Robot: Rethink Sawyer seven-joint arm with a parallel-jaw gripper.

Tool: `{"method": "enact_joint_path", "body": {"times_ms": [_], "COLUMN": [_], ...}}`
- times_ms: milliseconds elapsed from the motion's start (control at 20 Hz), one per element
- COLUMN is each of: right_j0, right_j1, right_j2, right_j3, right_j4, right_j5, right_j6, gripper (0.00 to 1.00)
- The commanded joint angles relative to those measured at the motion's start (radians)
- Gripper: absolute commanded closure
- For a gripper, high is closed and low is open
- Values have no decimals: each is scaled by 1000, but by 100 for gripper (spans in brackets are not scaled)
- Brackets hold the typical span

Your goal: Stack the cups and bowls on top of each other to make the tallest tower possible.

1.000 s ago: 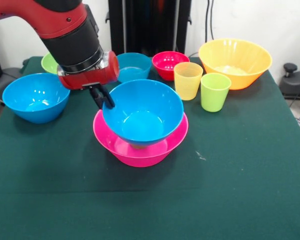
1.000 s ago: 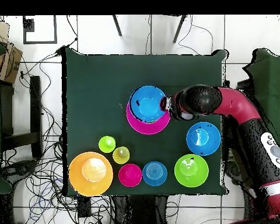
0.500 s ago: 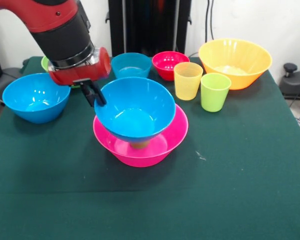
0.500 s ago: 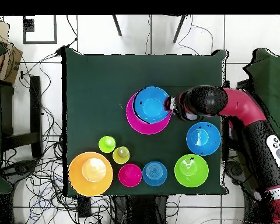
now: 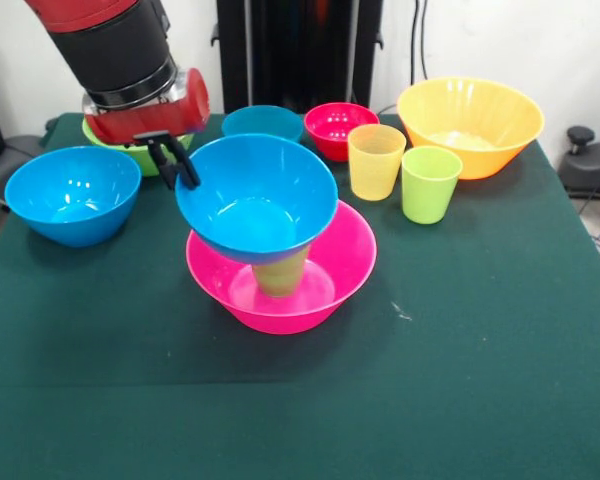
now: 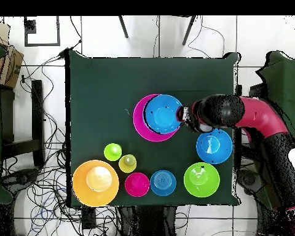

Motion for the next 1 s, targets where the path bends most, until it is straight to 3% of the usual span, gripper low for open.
{"method": "enact_joint_path", "body": {"times_ms": [50,600,1000], "right_j0": [12,22,27], "right_j1": [13,16,28], "right_j2": [20,6,3], "right_j3": [80,102,63], "right_j4": [-50,-76,-71], "right_j5": [-44,-123,-101], "right_j6": [-239,-197,-225], "gripper": [100,100,100]}}
